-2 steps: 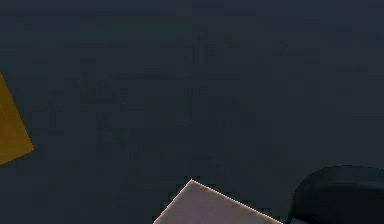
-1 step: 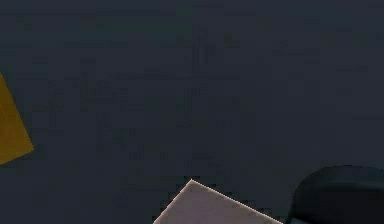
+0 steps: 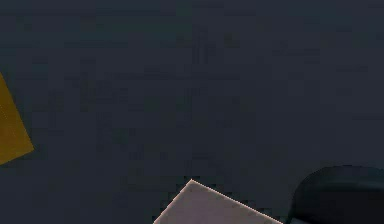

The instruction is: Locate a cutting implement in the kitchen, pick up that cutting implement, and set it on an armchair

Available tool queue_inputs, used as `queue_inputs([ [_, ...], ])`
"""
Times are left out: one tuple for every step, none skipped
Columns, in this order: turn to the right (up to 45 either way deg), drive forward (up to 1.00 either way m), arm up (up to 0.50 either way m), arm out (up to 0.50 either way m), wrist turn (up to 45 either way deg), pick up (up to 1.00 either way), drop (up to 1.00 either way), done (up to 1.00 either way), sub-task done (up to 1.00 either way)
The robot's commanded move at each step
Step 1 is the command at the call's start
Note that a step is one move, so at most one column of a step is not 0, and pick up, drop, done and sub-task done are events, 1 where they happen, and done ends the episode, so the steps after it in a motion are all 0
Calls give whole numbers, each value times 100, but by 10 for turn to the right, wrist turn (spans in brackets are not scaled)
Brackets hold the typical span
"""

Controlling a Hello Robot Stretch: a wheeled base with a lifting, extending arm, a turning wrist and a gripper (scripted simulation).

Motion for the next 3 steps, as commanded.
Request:
queue_inputs([
  [0,0,-50,0,0,0,0,0,0],
  [0,0,0,0,0,0,100,0,0],
  [0,0,0,-10,0,0,0,0,0],
])
